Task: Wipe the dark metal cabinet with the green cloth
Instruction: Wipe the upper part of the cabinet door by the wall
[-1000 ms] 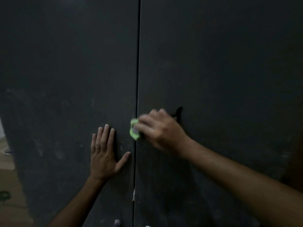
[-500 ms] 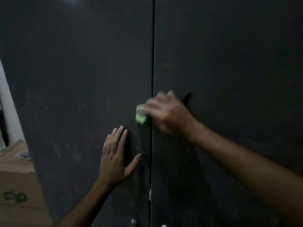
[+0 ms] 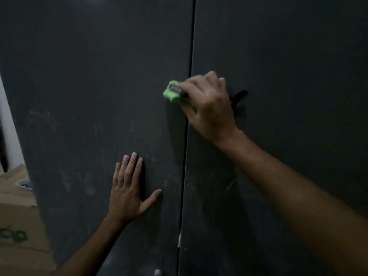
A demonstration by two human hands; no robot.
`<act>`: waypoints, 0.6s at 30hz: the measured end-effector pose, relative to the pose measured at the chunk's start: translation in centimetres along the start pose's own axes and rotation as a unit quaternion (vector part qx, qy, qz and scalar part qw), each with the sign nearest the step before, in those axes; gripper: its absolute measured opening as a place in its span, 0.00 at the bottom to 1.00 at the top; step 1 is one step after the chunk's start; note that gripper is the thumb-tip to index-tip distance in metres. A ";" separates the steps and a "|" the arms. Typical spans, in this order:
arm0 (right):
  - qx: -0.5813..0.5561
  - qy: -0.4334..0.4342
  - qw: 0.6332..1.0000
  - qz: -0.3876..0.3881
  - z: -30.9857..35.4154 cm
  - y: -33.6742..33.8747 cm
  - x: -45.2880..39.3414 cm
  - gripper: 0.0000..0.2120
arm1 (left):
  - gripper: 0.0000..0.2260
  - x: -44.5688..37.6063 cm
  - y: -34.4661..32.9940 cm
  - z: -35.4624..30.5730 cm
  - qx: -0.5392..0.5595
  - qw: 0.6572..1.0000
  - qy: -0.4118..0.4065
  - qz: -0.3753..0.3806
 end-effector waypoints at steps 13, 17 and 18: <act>-0.032 -0.053 0.998 -0.029 2.5 -2.2 0.8 0.12 | 0.38 1.2 2.5 3.0 0.022 1.000 -0.012 0.002; -0.051 0.107 0.982 0.146 9.0 -6.0 7.2 0.11 | 0.38 1.4 2.9 6.3 0.019 0.999 -0.034 0.013; -0.045 0.140 0.970 0.195 9.6 -6.4 8.0 0.12 | 0.38 1.3 2.9 7.2 0.023 0.999 -0.038 0.016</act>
Point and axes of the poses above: each hand's wrist, its own x-axis away from the middle knuckle, its own y-axis out of the back of the hand, z = x × y, the point moved 6 cm from there along -x, towards the middle knuckle, and after that the axes turned 8 degrees about -x, right-handed, at the moved point
